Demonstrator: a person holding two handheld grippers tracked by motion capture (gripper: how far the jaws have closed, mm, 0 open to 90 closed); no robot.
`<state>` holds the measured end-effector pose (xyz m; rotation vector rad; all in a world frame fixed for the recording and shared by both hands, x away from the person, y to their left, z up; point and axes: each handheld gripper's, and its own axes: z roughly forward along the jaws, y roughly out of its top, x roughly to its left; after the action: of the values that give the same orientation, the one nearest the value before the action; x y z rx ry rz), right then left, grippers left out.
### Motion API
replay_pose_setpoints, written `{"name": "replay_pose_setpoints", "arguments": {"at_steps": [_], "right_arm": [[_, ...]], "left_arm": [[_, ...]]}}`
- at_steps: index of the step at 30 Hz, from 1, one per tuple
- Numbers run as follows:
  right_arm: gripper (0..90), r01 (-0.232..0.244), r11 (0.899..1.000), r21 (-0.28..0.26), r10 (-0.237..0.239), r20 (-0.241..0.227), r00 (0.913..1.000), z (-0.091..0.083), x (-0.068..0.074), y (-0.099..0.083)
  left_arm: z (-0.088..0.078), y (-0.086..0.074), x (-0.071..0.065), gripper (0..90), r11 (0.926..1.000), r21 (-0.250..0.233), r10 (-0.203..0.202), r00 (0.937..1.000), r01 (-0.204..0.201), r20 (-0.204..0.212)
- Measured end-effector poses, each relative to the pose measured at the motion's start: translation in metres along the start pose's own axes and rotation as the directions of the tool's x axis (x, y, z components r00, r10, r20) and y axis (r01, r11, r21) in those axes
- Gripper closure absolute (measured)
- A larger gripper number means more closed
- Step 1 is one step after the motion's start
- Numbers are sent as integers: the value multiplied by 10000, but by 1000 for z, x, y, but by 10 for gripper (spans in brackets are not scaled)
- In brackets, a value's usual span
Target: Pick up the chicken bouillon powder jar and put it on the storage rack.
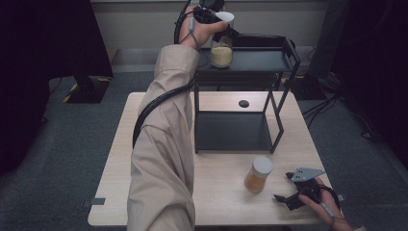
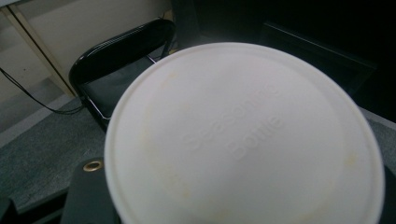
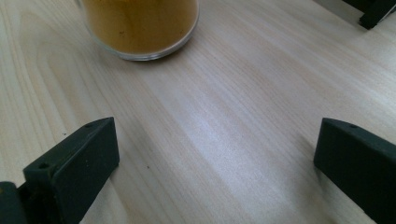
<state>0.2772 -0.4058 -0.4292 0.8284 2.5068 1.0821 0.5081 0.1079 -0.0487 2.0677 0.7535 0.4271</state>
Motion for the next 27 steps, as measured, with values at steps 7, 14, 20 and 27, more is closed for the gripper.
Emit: {"name": "replay_pose_setpoints", "arguments": {"at_steps": [7,14,20,27], "right_arm": [[0,7,10000,-3,-7,-2,10000,0,0,0],[0,-1,10000,0,1,-4,10000,0,0,0],[0,-6,10000,4,6,-3,10000,0,0,0],[0,2,10000,-1,-2,-5,10000,0,0,0]], "left_arm": [[5,-5,-1,341,9996,-269,-22,10000,20,-69],[7,-11,-4,338,9986,-529,62,9999,-67,-89],[6,-15,-3,339,9982,-606,28,10000,-30,-39],[3,-12,-8,140,9985,-500,-212,9997,205,-143]]}}
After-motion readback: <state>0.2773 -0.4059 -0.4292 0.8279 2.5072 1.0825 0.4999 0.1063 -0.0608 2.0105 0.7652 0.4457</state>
